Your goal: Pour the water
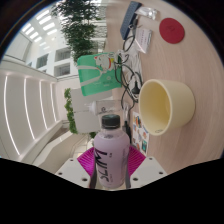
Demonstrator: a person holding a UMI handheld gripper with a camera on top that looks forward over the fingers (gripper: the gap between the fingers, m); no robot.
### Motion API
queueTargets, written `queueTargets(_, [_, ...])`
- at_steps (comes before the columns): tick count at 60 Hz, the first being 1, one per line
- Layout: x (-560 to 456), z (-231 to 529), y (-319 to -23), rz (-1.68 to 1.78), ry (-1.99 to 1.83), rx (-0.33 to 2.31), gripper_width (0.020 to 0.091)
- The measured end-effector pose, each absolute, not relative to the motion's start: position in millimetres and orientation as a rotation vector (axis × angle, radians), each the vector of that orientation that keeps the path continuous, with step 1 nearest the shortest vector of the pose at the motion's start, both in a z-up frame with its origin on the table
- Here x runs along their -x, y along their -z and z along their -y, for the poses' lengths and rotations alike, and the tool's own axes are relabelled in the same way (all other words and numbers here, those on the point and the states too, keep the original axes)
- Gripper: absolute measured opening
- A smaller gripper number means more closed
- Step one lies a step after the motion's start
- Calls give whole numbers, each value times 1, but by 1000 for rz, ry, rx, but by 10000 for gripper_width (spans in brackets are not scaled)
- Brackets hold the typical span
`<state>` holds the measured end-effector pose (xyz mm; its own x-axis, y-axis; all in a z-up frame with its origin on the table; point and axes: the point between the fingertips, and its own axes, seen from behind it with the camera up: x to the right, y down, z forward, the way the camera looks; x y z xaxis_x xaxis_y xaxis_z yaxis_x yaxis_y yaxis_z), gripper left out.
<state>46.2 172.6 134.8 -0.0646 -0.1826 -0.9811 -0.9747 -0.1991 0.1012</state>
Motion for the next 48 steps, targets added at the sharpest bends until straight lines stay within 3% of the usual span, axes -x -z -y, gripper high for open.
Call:
queueTargets(7, [-73,-161,-164,-1594,-1737,1062,392])
queueTargets(15, [-83,-157,-133,-1712,-1778,998,392])
queueTargets(16, [-91,-145,-148,-1741,-1794,971,391])
queueTargets(22, [-89,-146,-150,-1758,-1862,891,392])
queueTargets(37, [-57,-159,-174,-1674,-1815,1040,392])
queueTargets(44, [-55,-143,-204,-1238,-1700,1369,394])
queueTargets(48, [-67,-151,-244,-958,-1466,1540,392])
